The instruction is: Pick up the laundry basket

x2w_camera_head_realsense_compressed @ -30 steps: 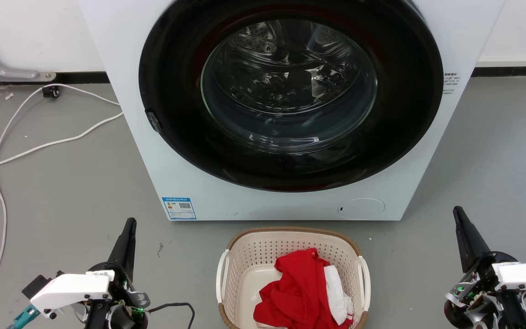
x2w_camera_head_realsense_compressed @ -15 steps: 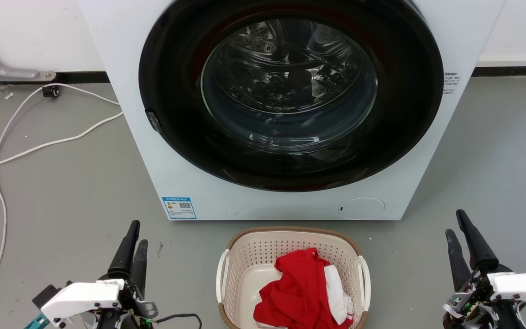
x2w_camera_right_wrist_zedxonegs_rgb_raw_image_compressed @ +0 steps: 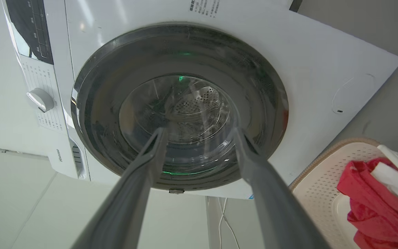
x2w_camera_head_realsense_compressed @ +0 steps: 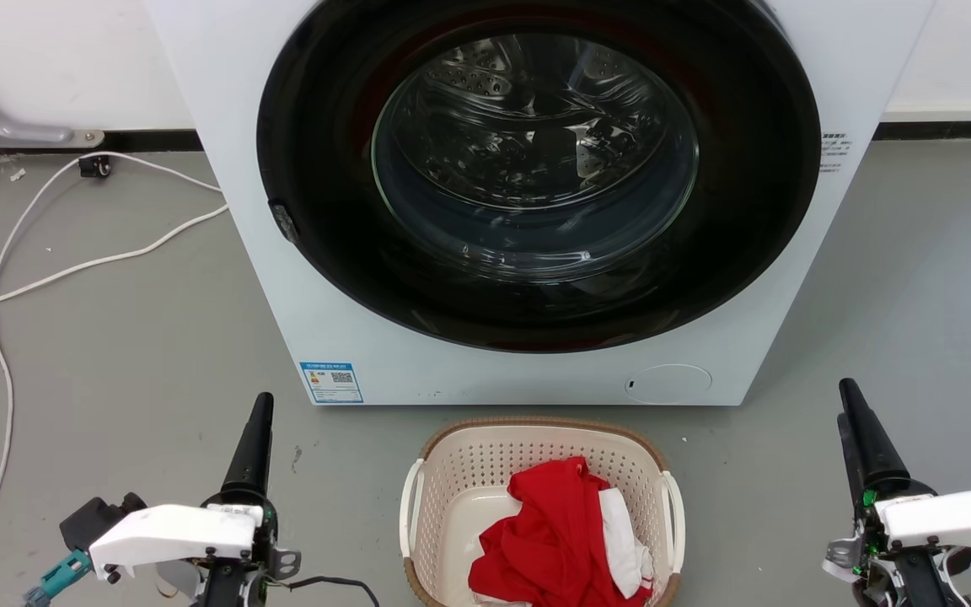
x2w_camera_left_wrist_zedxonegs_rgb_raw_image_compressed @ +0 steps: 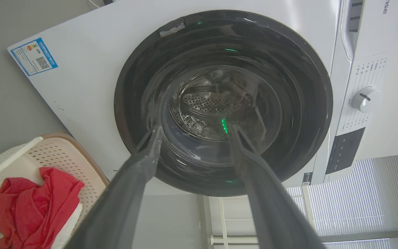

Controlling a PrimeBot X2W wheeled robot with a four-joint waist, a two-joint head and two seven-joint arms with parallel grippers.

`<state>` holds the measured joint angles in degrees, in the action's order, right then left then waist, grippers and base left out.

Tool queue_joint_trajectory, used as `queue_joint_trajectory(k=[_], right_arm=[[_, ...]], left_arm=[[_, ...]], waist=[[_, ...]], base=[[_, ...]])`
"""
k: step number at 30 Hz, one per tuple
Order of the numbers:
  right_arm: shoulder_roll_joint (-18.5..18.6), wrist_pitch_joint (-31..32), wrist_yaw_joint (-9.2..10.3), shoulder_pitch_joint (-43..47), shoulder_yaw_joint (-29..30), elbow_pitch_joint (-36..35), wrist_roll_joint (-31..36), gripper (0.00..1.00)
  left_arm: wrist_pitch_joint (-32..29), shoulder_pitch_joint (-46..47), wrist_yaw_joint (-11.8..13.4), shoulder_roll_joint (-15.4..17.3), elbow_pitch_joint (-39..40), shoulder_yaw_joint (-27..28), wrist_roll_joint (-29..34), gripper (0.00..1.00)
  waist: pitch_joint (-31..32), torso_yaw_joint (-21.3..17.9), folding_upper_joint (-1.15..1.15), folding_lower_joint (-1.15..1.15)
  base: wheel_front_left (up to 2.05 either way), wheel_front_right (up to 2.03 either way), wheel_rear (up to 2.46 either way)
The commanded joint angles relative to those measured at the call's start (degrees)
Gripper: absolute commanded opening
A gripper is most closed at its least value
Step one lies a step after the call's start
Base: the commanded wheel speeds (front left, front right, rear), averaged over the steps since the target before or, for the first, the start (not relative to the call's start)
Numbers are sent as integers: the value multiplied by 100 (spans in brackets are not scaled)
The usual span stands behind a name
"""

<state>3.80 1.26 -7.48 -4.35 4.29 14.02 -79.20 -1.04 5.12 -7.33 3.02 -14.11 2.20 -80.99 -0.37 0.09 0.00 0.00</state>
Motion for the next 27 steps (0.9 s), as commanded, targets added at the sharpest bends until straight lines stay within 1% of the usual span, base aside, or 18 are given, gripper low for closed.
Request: queue_joint_trajectory(k=[1, 13, 27], right_arm=[[33, -68, 0, -117, 0, -165, 341, 100], [-4, -342, -1, -59, -36, -320, 2016, 100], [-8, -475, -1, 8, -94, -423, 3672, 100]], left_arm=[[66, 174, -6, 26, 134, -35, 304, 100], [335, 182, 47, 20, 199, -385, 1970, 100], [608, 211, 87, 14, 125, -727, 3505, 100]], waist=[[1, 4, 0, 0], [3, 21, 0, 0], [11, 21, 0, 0]], base=[[0, 0, 0], [0, 0, 0], [0, 0, 0]])
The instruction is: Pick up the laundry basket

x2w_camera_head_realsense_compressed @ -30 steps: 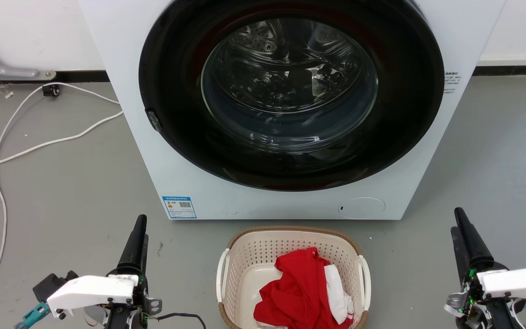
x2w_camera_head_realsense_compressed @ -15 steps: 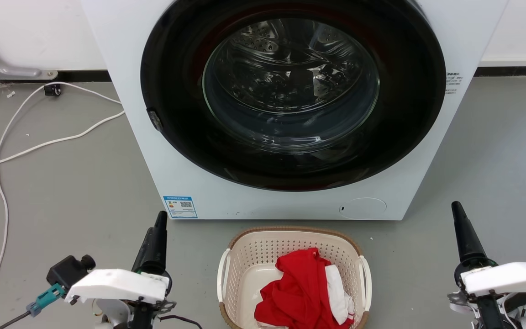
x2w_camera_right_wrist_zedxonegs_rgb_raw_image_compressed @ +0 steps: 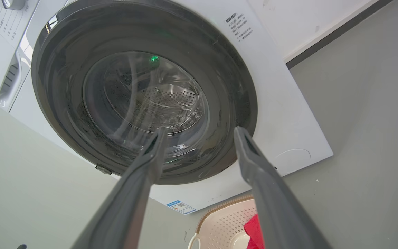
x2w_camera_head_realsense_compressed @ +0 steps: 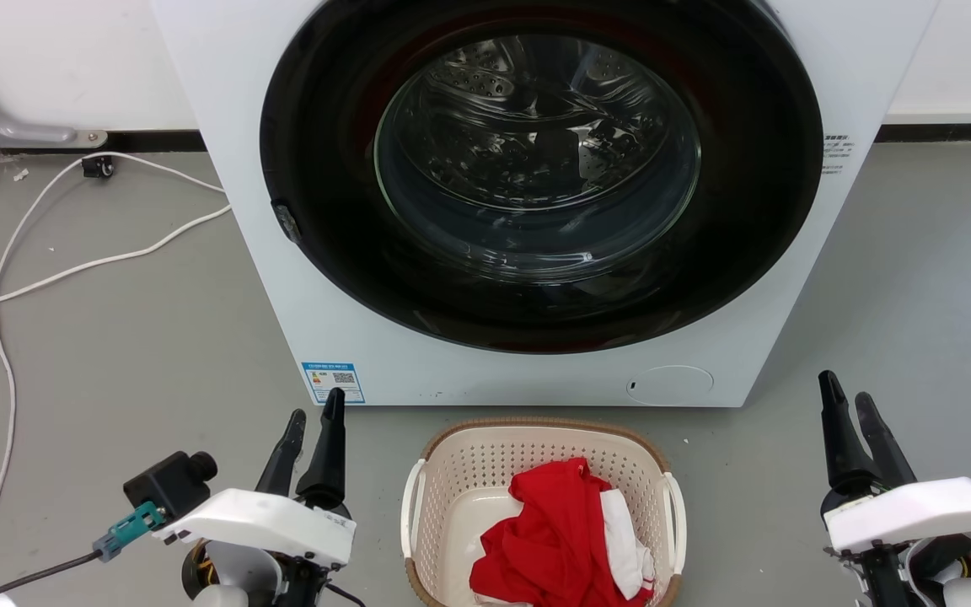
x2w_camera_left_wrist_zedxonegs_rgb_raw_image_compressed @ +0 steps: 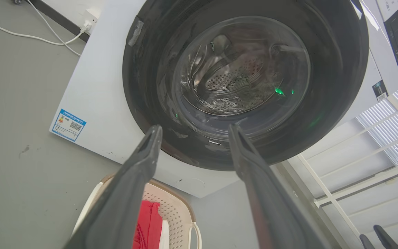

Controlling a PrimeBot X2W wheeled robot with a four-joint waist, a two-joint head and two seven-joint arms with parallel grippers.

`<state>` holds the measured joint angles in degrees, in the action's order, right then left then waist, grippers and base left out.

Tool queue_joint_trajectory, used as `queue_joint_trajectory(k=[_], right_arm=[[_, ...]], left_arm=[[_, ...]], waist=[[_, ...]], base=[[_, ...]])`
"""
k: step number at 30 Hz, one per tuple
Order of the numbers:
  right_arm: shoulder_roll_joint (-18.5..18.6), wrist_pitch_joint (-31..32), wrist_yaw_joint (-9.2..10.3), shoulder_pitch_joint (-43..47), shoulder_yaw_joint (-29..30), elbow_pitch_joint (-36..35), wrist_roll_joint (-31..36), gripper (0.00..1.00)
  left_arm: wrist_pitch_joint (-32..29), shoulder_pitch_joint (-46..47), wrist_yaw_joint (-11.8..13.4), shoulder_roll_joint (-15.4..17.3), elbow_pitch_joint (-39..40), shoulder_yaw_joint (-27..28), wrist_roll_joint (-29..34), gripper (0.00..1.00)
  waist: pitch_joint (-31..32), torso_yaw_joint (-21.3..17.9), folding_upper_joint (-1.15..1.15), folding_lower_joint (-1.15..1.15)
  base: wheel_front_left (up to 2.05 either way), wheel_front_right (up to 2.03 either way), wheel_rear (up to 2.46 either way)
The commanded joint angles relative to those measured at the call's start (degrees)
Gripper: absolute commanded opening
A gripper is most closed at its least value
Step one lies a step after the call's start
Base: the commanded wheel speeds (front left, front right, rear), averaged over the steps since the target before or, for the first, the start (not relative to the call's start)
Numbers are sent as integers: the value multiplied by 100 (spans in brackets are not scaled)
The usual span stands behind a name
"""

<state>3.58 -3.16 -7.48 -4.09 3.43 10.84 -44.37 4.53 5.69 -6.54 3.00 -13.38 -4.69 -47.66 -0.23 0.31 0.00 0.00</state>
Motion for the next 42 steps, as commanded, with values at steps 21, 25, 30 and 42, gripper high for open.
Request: queue_joint_trajectory(k=[21, 25, 30, 42], right_arm=[[-24, -89, -1, 111, -135, -350, 2007, 100], [-35, -99, -1, 135, -153, -383, 2264, 100], [-45, -106, -1, 158, -159, -420, 2572, 100], [-65, -160, -1, 217, -187, -514, 3303, 100]], left_arm=[[396, 182, 179, 50, -9, -355, 1756, 100], [450, 189, 200, 50, -32, -398, 1996, 100], [525, 190, 222, 49, -51, -448, 2282, 100], [720, 178, 320, 24, -92, -519, 2973, 100]], waist=[[12, 32, 0, 0], [12, 38, 0, 0], [16, 42, 0, 0], [18, 54, 0, 0]], base=[[0, 0, 0], [0, 0, 0], [0, 0, 0], [0, 0, 0]])
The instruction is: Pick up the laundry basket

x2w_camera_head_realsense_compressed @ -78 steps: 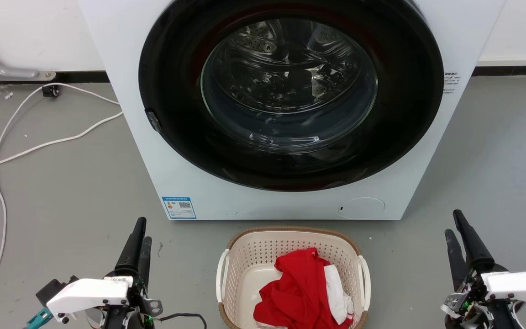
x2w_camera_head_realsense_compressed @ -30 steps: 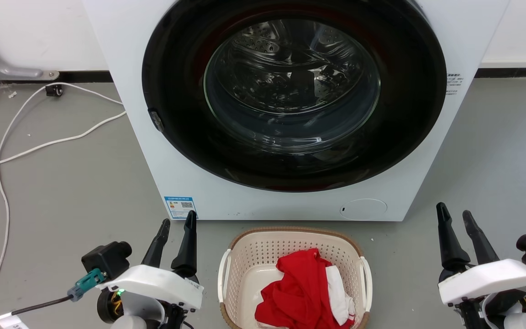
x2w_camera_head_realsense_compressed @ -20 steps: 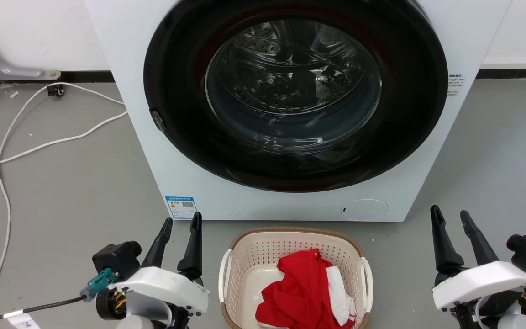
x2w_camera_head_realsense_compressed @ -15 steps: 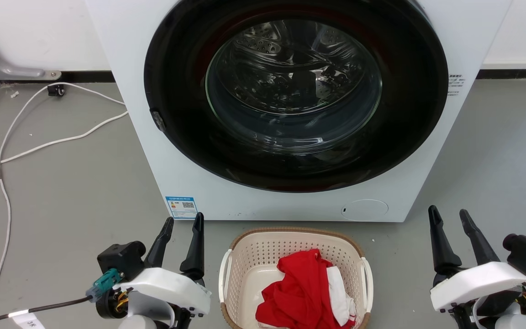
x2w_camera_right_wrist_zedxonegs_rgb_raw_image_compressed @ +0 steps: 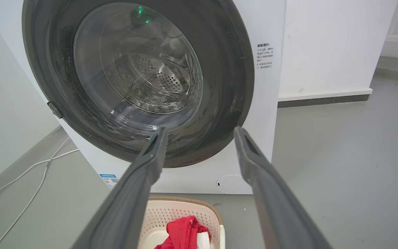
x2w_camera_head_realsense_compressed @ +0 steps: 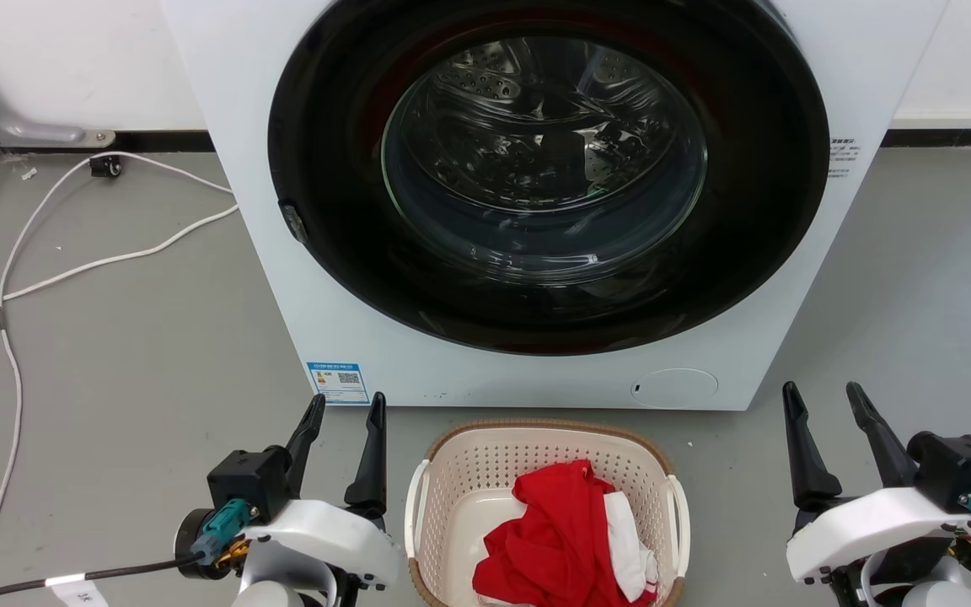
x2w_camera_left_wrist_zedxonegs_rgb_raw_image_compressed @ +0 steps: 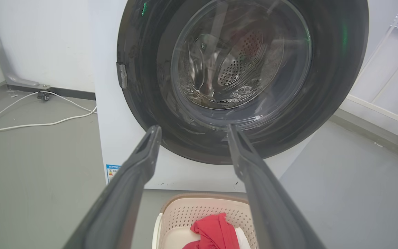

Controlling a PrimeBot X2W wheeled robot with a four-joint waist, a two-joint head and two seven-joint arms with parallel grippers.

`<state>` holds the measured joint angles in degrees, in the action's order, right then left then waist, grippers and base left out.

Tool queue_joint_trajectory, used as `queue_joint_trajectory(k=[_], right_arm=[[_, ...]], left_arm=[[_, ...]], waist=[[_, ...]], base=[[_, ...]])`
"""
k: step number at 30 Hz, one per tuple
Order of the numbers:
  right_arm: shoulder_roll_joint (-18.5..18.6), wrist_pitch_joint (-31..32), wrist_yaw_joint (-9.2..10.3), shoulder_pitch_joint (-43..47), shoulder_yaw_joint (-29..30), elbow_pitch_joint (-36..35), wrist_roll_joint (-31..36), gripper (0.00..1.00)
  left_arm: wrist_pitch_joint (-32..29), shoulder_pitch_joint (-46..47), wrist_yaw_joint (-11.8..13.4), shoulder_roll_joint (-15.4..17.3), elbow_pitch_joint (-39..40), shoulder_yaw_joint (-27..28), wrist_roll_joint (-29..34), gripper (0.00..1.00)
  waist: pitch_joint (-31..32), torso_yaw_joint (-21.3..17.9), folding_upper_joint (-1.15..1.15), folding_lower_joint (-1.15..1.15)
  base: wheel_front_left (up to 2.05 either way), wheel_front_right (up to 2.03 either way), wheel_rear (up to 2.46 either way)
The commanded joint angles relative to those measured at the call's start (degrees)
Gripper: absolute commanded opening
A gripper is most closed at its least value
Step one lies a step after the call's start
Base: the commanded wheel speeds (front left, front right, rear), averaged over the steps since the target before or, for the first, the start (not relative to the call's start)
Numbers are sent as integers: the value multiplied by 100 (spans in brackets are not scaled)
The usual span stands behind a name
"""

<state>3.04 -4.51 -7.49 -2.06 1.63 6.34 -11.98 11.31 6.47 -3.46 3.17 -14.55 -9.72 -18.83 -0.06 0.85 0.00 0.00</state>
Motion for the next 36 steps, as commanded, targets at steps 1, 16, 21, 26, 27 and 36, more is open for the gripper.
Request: queue_joint_trajectory(k=[1, 16, 21, 26, 27, 36], right_arm=[[-12, -32, 0, 20, -12, -69, 111, 100], [-17, -138, 1, 85, -67, -95, 535, 100], [-19, -196, 1, 117, -13, -92, 614, 100], [-20, -253, 1, 173, 40, -70, 591, 100], [-20, -263, 1, 176, 41, -68, 597, 100], [-22, -315, 1, 225, 61, -41, 707, 100]], left_arm=[[57, 92, 24, 6, 27, -16, 137, 100], [223, 53, 27, -14, -5, -96, 740, 100], [275, 21, 17, -20, -66, -107, 868, 100], [328, 33, 26, -25, -146, -127, 998, 100], [335, 41, 28, -25, -156, -129, 1023, 100], [401, 47, 83, -29, -201, -109, 1108, 100]], waist=[[2, 0, 0, 0], [-10, 18, 0, 0], [3, 19, 0, 0], [2, 17, 0, 0], [1, 15, 0, 0], [0, 11, 0, 0]], base=[[0, 0, 0], [0, 0, 0], [0, 0, 0], [0, 0, 0], [0, 0, 0], [0, 0, 0]])
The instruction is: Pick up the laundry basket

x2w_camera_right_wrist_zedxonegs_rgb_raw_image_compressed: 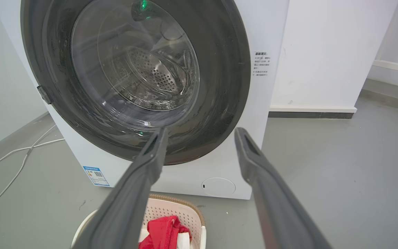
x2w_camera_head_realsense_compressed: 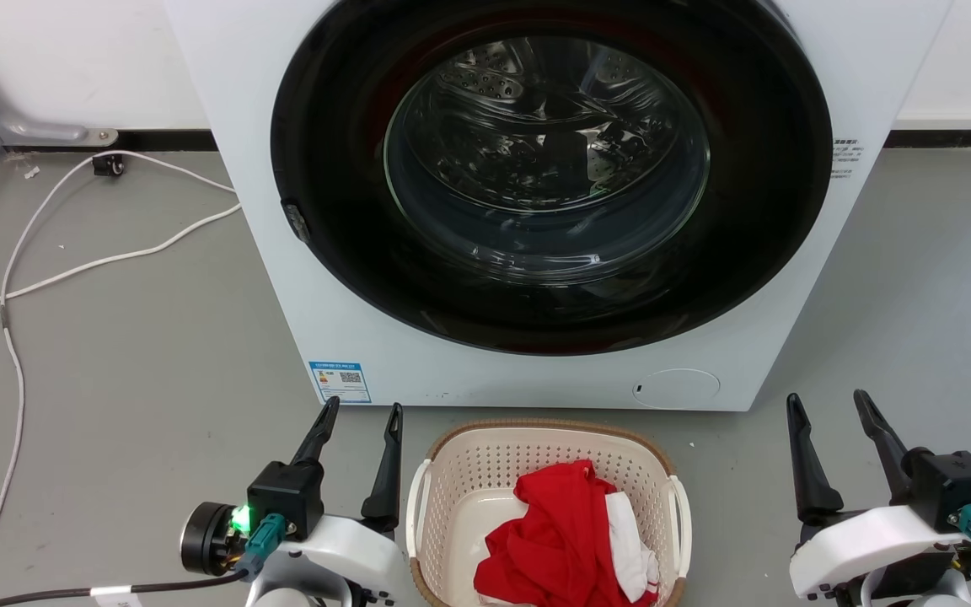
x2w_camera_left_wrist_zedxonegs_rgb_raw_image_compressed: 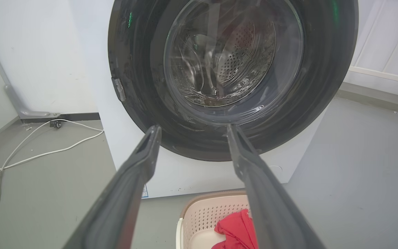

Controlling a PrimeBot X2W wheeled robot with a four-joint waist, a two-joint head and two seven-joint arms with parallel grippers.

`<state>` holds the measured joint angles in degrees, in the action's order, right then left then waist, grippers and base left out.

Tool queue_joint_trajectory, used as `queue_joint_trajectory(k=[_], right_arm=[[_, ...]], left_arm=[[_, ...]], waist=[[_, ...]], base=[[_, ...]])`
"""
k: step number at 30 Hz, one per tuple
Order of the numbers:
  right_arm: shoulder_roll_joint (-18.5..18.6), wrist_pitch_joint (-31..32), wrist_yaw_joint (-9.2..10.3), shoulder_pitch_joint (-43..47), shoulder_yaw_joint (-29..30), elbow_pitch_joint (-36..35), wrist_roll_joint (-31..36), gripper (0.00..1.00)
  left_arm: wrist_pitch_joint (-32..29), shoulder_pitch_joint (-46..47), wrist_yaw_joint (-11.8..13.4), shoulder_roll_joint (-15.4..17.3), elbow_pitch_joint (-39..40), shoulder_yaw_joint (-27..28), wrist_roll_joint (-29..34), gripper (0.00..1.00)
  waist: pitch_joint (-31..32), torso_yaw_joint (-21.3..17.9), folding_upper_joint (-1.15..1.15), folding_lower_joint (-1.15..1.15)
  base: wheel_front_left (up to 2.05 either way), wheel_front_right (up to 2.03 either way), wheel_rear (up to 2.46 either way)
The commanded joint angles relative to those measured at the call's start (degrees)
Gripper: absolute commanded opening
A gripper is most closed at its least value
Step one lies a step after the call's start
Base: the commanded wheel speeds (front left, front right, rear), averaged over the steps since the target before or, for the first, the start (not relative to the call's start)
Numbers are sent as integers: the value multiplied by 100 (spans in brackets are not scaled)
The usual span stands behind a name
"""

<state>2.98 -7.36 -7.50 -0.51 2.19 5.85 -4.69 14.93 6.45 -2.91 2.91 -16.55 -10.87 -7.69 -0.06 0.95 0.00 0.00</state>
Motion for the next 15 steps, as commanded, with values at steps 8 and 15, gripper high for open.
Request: queue_joint_trajectory(k=[8, 15], right_arm=[[-17, -52, 2, 47, 17, 49, -104, 100], [-17, -60, 2, 17, 21, 68, -100, 100]], left_arm=[[35, 54, 43, -3, -16, 8, -93, 100], [35, 59, 52, -3, -32, -7, -90, 100]], waist=[[-16, 13, 0, 0], [-35, 17, 0, 0]], base=[[0, 0, 0], [0, 0, 0]])
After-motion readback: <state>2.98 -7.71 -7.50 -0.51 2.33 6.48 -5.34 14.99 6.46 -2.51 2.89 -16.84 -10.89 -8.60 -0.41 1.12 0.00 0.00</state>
